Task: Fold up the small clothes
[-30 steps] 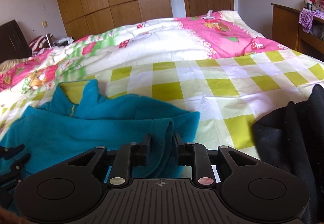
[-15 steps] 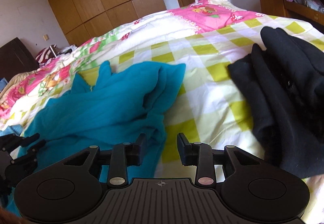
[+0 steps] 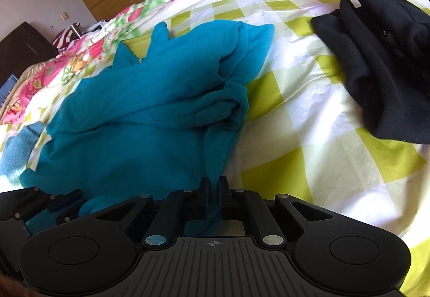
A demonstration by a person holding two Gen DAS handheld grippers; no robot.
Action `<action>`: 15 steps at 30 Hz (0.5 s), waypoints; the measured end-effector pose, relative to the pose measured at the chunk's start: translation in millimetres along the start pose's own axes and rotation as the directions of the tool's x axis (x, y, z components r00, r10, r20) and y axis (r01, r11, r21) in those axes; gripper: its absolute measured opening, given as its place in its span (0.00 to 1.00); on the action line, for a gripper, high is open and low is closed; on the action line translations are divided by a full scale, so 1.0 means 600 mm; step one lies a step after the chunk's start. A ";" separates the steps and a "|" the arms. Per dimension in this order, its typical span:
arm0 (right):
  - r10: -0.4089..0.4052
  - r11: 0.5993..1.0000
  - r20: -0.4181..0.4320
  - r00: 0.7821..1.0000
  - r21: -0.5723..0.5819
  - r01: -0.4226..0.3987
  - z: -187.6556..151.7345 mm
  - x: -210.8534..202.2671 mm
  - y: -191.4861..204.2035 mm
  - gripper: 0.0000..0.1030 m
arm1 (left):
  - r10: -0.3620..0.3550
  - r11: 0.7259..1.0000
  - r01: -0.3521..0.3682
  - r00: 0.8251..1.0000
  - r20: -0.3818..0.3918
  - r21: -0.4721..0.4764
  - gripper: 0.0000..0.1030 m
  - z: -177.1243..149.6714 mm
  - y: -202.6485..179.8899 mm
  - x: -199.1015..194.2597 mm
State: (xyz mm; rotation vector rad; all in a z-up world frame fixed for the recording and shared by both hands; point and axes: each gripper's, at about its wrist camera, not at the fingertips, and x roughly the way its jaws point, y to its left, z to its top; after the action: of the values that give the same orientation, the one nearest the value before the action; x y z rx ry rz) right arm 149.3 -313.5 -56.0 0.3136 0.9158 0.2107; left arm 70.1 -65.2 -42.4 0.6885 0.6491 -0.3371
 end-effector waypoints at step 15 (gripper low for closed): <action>0.151 0.914 -0.034 0.988 -0.376 -0.153 -0.156 -0.143 0.189 0.38 | 0.110 0.931 -0.191 0.960 -0.258 -0.310 0.36 -0.240 0.171 -0.180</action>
State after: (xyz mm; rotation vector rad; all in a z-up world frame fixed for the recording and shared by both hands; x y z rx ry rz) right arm 18.0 -217.7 -5.5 0.0254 0.8344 0.5251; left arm -24.2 116.1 -7.9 0.4525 0.8518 0.0036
